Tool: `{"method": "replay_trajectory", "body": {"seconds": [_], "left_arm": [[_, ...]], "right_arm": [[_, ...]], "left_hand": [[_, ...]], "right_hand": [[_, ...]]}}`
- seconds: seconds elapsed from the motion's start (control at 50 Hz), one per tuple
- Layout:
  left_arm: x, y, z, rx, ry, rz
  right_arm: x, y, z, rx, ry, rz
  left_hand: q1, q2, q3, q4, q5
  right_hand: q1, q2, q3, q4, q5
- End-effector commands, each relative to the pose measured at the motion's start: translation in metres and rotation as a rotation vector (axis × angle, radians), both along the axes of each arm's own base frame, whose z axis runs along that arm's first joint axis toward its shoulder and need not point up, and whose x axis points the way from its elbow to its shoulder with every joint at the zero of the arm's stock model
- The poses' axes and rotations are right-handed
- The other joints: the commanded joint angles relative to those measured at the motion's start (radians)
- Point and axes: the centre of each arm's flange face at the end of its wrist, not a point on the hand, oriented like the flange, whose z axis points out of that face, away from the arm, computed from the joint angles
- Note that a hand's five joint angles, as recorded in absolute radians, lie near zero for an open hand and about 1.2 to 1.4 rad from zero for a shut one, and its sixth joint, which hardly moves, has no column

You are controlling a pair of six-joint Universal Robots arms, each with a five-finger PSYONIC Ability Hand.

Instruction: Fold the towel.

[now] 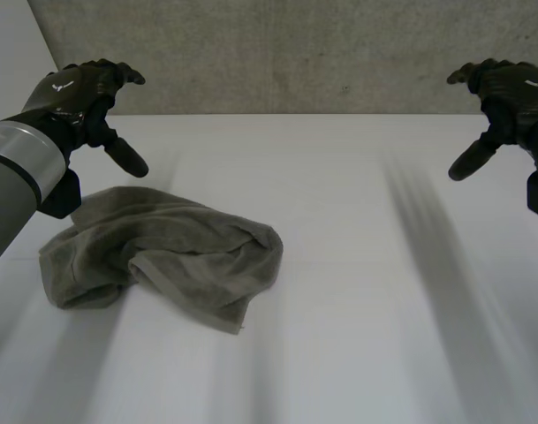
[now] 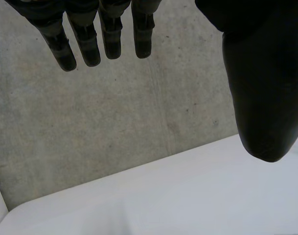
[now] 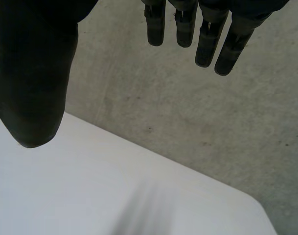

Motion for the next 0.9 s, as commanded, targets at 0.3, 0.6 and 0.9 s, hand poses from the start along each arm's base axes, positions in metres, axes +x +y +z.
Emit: {"method": "replay_trajectory", "body": {"seconds": [0.3,0.6,0.9], "left_arm": [[0.036,-0.032,-0.084,0.071,-0.276,0.087],[0.054,-0.066,-0.167,0.226,-0.387,-0.034],[0.052,-0.069,-0.162,0.211,-0.377,-0.040]], "right_arm": [[0.097,0.017,-0.091,0.278,-0.162,0.321],[0.155,0.007,-0.177,0.491,-0.392,0.356],[0.177,0.015,-0.217,0.576,-0.386,0.397]], "left_hand": [[-0.103,-0.066,-0.058,-0.066,-0.048],[-0.094,-0.058,-0.058,-0.066,-0.040],[1.108,1.144,-0.058,-0.066,1.162]], "right_hand": [[-0.057,-0.077,-0.053,-0.076,-0.063],[-0.055,-0.076,-0.053,-0.076,-0.062],[1.097,1.077,-0.053,-0.076,1.091]]}}
